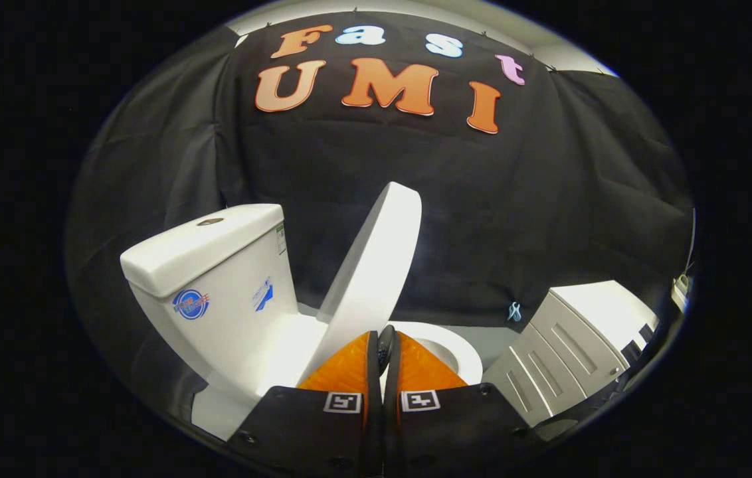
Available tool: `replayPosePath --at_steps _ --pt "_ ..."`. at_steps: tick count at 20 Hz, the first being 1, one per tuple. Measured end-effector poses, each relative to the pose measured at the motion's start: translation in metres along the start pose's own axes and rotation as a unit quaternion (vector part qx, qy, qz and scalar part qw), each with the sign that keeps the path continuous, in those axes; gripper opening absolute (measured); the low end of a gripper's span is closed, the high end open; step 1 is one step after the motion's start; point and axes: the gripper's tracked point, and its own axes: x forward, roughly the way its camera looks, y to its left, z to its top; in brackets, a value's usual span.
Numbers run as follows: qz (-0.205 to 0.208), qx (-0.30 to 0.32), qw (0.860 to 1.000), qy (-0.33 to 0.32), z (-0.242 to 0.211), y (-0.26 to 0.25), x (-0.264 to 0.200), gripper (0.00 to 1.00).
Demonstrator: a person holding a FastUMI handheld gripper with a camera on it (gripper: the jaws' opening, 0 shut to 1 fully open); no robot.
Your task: Open the toilet lid.
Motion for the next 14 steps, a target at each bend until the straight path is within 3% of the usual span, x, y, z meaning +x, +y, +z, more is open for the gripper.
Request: replayPosePath --at_steps 8,14 --pt "-0.024 -0.052 0.998 -0.025 0.021 0.051 -0.006 0.08" --pt "-0.014 -0.085 0.996 -0.036 0.032 0.1 -0.01 0.08"
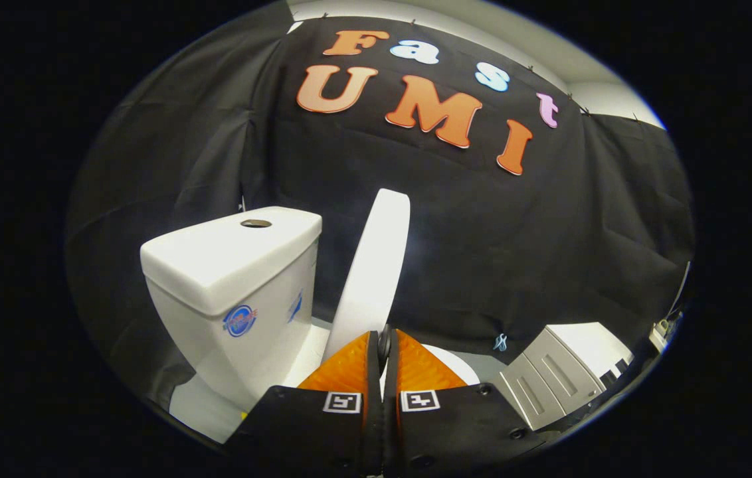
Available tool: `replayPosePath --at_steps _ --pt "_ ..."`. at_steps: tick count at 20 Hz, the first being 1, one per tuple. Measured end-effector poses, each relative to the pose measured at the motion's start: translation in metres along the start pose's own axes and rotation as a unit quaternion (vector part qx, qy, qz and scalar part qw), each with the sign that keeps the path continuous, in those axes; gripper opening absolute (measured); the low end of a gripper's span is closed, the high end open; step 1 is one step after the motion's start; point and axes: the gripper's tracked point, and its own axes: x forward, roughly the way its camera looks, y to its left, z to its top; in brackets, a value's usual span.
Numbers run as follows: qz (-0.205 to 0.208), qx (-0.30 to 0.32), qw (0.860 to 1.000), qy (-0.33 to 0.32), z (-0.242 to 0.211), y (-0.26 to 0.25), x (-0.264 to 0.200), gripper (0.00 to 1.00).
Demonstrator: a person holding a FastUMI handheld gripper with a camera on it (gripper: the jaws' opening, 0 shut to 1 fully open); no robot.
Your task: Open the toilet lid.
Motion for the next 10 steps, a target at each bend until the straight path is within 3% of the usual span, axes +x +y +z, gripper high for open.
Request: replayPosePath --at_steps 10 --pt "0.017 -0.039 0.999 -0.021 0.014 0.075 -0.006 0.08"
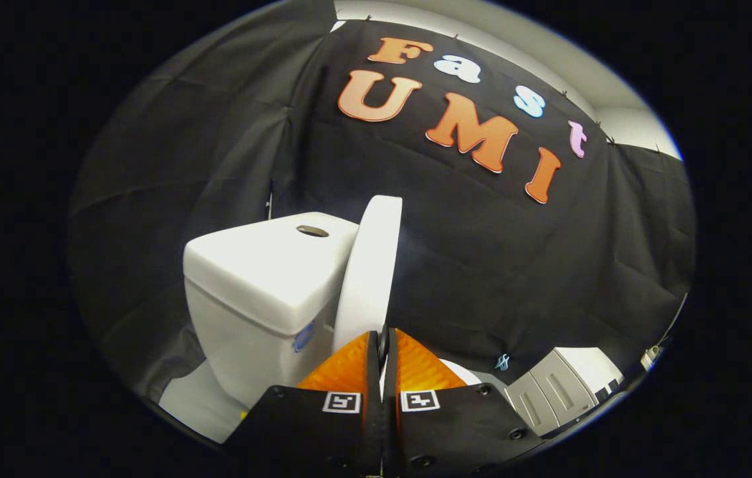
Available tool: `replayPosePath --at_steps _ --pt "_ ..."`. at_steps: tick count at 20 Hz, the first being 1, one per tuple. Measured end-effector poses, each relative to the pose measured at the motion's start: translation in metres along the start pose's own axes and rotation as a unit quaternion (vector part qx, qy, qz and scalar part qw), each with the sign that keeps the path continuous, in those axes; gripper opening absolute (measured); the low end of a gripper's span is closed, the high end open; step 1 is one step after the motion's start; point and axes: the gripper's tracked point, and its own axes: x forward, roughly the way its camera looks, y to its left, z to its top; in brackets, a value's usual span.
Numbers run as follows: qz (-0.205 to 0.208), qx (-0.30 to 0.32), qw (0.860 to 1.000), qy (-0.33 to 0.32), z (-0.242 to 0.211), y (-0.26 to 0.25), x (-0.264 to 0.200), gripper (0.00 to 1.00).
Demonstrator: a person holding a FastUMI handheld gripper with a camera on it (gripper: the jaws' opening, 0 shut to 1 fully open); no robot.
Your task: Open the toilet lid.
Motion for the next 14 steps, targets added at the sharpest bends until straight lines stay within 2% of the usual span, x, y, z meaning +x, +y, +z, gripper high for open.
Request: replayPosePath --at_steps 4,6,9,12,14 --pt "-0.021 -0.002 1.0 0.003 0.0 0.002 0.0 0.08" --pt "-0.012 0.012 1.0 0.007 -0.003 0.002 -0.001 0.1" --pt "0.018 0.041 0.999 0.006 0.0 0.005 -0.001 0.27" --pt "0.032 0.044 0.999 0.006 0.001 0.005 -0.002 0.29" --pt "0.056 0.049 0.997 0.005 0.004 0.013 -0.005 0.38"
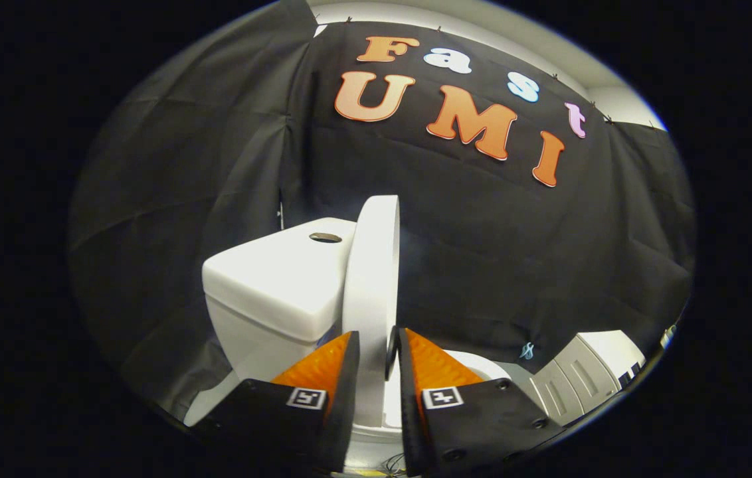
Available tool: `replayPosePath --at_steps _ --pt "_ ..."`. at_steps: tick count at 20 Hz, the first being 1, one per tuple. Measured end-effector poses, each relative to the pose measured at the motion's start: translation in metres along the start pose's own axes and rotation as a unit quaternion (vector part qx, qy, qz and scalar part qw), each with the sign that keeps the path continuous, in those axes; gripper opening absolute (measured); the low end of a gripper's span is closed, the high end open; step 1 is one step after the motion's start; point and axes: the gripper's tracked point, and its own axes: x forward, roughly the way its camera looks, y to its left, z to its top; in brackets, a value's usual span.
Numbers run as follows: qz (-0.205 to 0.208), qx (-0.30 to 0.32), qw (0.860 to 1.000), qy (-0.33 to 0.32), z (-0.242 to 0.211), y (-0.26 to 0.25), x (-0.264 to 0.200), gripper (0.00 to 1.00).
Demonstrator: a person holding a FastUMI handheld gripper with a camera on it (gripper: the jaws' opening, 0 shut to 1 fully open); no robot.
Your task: Open the toilet lid.
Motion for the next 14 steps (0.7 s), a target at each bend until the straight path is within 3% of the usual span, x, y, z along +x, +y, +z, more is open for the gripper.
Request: replayPosePath --at_steps 2,4,5,8,11,14 --pt "0.006 -0.005 1.0 -0.009 0.008 -0.003 -0.005 0.48" --pt "0.02 -0.006 0.999 -0.025 0.018 -0.003 -0.013 0.51" --pt "0.023 -0.005 0.999 -0.035 0.025 -0.006 -0.02 0.6" --pt "0.041 0.015 0.997 -0.06 0.045 -0.022 -0.028 0.74" --pt "0.045 0.047 0.994 -0.084 0.057 -0.051 -0.032 0.81" --pt "0.029 0.07 0.991 -0.108 0.073 -0.097 -0.031 0.81"
